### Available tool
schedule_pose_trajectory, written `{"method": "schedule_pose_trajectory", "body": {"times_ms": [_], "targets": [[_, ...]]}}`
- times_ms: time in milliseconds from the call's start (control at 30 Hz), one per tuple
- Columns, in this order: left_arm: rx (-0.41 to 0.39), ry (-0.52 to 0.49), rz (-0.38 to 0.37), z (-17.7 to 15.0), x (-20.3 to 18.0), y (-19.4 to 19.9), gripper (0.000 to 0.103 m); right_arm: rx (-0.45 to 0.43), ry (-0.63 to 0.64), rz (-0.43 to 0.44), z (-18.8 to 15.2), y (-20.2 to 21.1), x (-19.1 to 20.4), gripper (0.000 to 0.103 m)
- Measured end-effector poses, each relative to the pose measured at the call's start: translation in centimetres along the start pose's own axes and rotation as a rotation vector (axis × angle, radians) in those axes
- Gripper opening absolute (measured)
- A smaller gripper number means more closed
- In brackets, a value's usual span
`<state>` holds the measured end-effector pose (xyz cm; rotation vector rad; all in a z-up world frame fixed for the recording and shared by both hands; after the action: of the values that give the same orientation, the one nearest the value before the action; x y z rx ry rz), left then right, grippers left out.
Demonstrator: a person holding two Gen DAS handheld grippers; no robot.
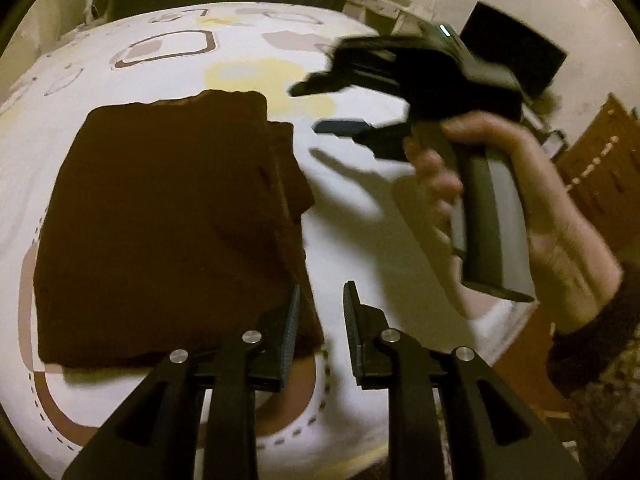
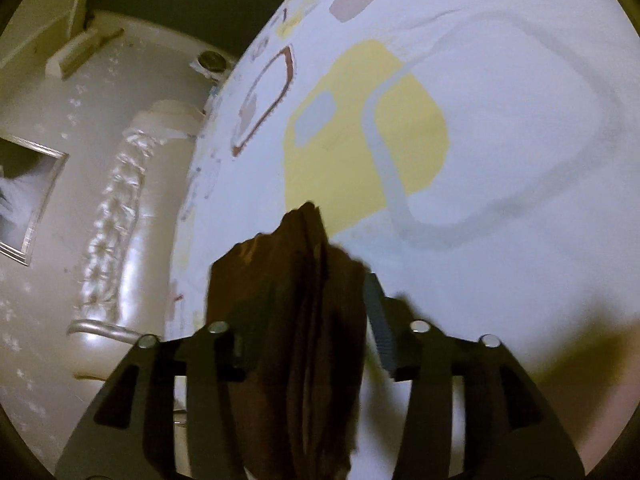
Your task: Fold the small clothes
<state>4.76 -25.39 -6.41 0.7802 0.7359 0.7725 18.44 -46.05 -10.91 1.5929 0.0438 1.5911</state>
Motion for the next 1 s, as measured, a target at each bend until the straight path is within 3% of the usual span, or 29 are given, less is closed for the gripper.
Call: {"method": "schedule_pose_trajectory", "body": {"times_ms": [133,233,333,467,633,700,833,900,1000], "targets": [[-0.039,0.121,-0.061,-1.2,4.8,3.1,0.024,0.011,-0.026,0.056,-3.6,2.3,-0.8,0.059],[-0.095,0.234,-0.055,-2.2,9.8,5.8,0.025,0.036,-0.064,0.095,-6.4,2.9,-1.5,0.062],[-0.132,0.356,-0.099,-3.1,14.6,7.5,0.044,0.074,-0.101,0.128,-9.4,2.6,-1.9,0.062],[-0.121,0.499,-0.148,-3.8,19.4,7.1,0.048,0.110,-0.082,0.132,-12.3,1.3,-1.2,0.062],[-0.056,0.584,-0.258,-4.6,20.4,4.7,0.051,0.150,-0.053,0.139,-13.9,-0.5,0.5,0.062],[-0.054,0.620,-0.306,-4.6,20.4,4.3,0.056,0.152,-0.041,0.132,-14.1,-1.1,1.0,0.063],[-0.047,0.669,-0.379,-3.9,19.7,3.5,0.057,0.143,-0.041,0.140,-14.5,-1.5,1.3,0.062],[-0.038,0.675,-0.403,-4.0,18.9,3.5,0.057,0.150,-0.034,0.133,-14.6,-1.7,1.5,0.056],[-0.040,0.675,-0.389,-3.8,18.8,3.4,0.057,0.189,-0.038,0.113,-15.2,-2.5,1.1,0.024]]}}
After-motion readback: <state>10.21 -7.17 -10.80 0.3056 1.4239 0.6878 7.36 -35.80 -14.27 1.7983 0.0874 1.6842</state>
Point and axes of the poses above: each gripper's, at about its wrist camera, not at the fingertips, and y roughly against the way its jaws point, x to its left, z to its top, the point moved 4 cm from there along -y, roughly the way its jaws point, and after that the axes turned 2 degrees about x, right-handed, at the moved point
